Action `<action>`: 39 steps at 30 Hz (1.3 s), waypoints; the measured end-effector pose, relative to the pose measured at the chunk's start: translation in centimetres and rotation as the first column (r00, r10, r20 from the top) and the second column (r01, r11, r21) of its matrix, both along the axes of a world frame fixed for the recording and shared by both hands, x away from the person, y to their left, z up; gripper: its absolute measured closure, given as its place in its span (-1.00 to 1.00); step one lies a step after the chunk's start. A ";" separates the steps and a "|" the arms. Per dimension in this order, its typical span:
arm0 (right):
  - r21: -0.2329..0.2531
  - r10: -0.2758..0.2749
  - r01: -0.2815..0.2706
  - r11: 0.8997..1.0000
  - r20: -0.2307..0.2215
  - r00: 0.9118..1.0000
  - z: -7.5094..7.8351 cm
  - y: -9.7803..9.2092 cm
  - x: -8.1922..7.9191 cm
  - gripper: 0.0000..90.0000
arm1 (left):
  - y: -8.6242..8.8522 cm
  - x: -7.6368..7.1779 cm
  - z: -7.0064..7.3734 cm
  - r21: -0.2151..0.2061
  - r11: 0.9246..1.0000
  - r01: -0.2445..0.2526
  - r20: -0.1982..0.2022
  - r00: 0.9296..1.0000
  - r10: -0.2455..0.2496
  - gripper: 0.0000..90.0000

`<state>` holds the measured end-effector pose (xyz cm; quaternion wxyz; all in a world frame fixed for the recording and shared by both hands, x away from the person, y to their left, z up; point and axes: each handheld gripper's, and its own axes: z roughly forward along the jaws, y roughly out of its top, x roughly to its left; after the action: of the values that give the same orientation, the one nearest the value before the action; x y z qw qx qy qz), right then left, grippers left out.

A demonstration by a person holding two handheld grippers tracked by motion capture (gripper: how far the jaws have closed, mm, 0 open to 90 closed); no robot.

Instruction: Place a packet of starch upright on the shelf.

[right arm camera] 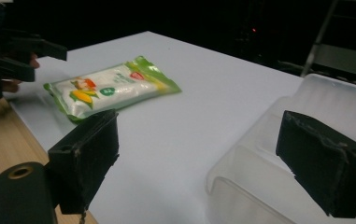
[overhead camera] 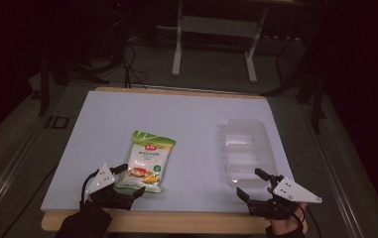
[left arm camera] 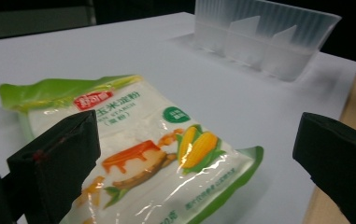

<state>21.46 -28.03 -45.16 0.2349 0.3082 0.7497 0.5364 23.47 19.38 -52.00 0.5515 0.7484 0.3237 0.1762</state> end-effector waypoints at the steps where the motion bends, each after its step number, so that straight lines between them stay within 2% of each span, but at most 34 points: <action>1: 0.000 -0.001 0.001 1.000 0.001 1.000 0.0 0.0 0.0 -0.74 | 0.0 0.0 0.1 -0.009 1.000 0.009 0.002 1.000 -0.009 -0.97; 4: 0.008 -0.009 0.009 1.000 0.005 1.000 0.1 0.0 -0.2 -0.75 | -0.1 -0.1 0.2 -0.014 1.000 0.013 -0.002 1.000 -0.013 -0.97; 5: 0.007 -0.007 0.007 1.000 0.003 1.000 0.2 0.0 -0.2 -0.77 | -0.1 -0.1 0.2 -0.022 0.999 0.027 -0.023 0.999 -0.028 -0.97; 6: -0.002 -0.018 0.018 1.000 0.013 1.000 0.2 0.2 -0.3 -0.78 | -0.1 -0.1 0.3 -0.027 0.999 0.032 -0.027 0.999 -0.033 -0.97; 7: 0.002 -0.006 0.006 1.000 0.010 1.000 0.2 0.3 -0.3 -0.78 | -0.1 -0.1 0.3 -0.035 0.998 0.042 -0.028 0.999 -0.043 -0.97; 9: 0.015 -0.017 0.016 1.000 0.030 0.999 0.3 0.5 -0.5 -0.78 | -0.2 0.0 0.4 -0.045 0.998 0.052 -0.041 0.998 -0.054 -0.97; 10: 0.026 0.003 -0.004 1.000 0.030 1.000 0.4 0.5 -0.5 -0.79 | -0.2 0.0 0.4 -0.054 0.997 0.063 -0.048 0.997 -0.065 -0.97; 12: 0.031 0.000 -0.002 1.000 0.059 0.998 0.6 0.7 -0.8 -0.79 | -0.4 -0.1 0.5 -0.062 0.995 0.083 -0.066 0.994 -0.087 -0.97; 14: 0.037 0.008 -0.010 0.999 0.063 0.998 0.7 0.8 -0.9 -0.79 | -0.7 -0.3 0.9 -0.034 0.994 0.104 -0.083 0.991 -0.106 -0.97; 15: 0.037 0.015 -0.018 0.999 0.066 0.998 0.7 0.9 -1.0 -0.79 | -0.8 -0.5 1.1 -0.024 0.991 0.130 -0.083 0.988 -0.131 -0.97; 16: 0.035 0.024 -0.026 0.999 0.062 0.998 0.8 0.9 -1.0 -0.79 | -1.0 -0.5 1.3 -0.030 0.986 0.163 -0.088 0.982 -0.165 -0.97; 17: 0.031 0.018 -0.021 0.999 0.073 0.997 0.8 1.0 -1.0 -0.79 | -1.0 -0.5 1.3 -0.030 0.986 0.163 -0.088 0.982 -0.165 -0.97; 18: 0.032 0.030 -0.032 0.999 0.066 0.997 0.8 1.0 -1.0 -0.79 | -1.3 -0.6 1.6 -0.026 0.979 0.200 -0.109 0.973 -0.202 -0.97; 22: 0.031 0.040 -0.043 0.999 0.079 0.996 1.0 1.1 -1.1 -0.79 | -1.3 -0.4 2.3 -0.020 0.978 0.209 -0.127 0.969 -0.210 -0.97; 23: 0.029 0.040 -0.042 0.999 0.080 0.996 1.0 1.2 -1.1 -0.79 | -1.3 -0.3 2.5 -0.015 0.978 0.207 -0.124 0.970 -0.208 -0.97; 25: 0.036 0.055 -0.057 0.998 0.042 0.998 1.0 1.3 -0.9 -0.79 | -1.2 -0.1 3.2 -0.002 0.979 0.202 -0.122 0.972 -0.201 -0.97; 26: 0.038 0.042 -0.044 0.998 0.040 0.998 1.0 1.3 -0.9 -0.78 | -1.2 0.1 3.5 0.010 0.981 0.196 -0.123 0.973 -0.194 -0.97; 29: 0.045 0.033 -0.036 0.998 0.050 0.998 1.2 1.4 -0.9 -0.78 | -1.1 0.8 4.4 0.029 0.983 0.182 -0.119 0.977 -0.177 -0.97; 33: 0.040 0.025 -0.028 0.999 0.059 0.998 1.3 1.4 -1.1 -0.78 | -1.3 2.3 5.6 0.074 0.980 0.183 -0.115 0.978 -0.174 -0.97; 34: 0.039 0.027 -0.029 0.999 0.057 0.998 1.3 1.4 -1.1 -0.78 | -1.3 2.8 6.0 0.082 0.982 0.170 -0.107 0.981 -0.161 -0.97; 39: 0.052 0.022 -0.026 0.998 0.089 0.996 1.5 1.2 -1.3 -0.71 | -1.0 5.3 6.9 0.074 0.988 0.132 -0.110 0.986 -0.123 -0.97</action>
<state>20.18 -26.85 -43.63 0.2532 0.2812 0.7277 0.5720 28.75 18.42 -45.06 0.5128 0.7977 0.2963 0.1138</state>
